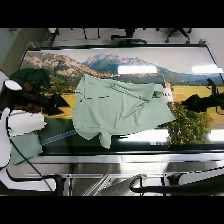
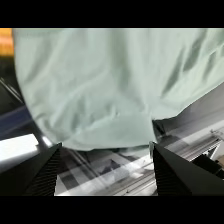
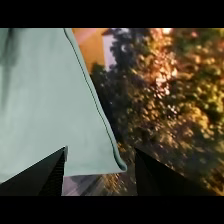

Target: Fold the shirts.

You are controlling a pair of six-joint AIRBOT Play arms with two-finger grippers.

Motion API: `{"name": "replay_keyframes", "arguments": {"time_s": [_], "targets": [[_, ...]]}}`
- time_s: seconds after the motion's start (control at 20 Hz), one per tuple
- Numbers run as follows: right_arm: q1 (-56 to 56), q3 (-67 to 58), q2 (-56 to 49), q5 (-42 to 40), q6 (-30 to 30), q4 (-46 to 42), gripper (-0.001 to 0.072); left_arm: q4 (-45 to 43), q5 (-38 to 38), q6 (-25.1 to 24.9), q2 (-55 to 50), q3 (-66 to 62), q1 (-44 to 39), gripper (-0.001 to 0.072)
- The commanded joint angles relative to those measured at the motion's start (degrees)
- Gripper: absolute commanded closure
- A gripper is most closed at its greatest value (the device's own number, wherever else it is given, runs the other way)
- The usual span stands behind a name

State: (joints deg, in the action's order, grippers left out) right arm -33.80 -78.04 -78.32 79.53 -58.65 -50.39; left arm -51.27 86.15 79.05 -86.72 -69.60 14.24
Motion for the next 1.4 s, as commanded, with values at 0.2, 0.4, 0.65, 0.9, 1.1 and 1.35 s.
{"name": "replay_keyframes", "arguments": {"time_s": [0.2,0.4,0.65,0.9,1.1,1.35], "targets": [[2.1,4.5,-3.3,-0.8,2.6,-1.2,0.0248,1.6,-18.7,-3.0,9.3,31.6,0.6,0.0109],[6.7,4.5,-6.9,-1.5,3.0,-1.3,0.0248,13.5,-32.1,-8.6,9.3,34.9,-3.5,0.0114],[10.8,4.5,-9.4,-1.6,3.5,-1.2,0.0248,13.7,-41.4,-8.6,9.3,30.6,-7.2,0.0532],[11.0,4.5,-8.8,2.6,5.5,1.6,0.0635,13.7,-36.6,-10.1,9.3,25.9,-7.2,0.0691],[11.0,4.0,-3.3,2.9,5.5,6.1,0.0692,12.8,-30.1,-11.1,9.3,21.9,-7.0,0.0692],[11.0,4.3,-0.2,3.1,4.6,2.3,0.0692,4.6,-25.6,-7.6,9.3,24.6,-5.0,0.0089]]}}
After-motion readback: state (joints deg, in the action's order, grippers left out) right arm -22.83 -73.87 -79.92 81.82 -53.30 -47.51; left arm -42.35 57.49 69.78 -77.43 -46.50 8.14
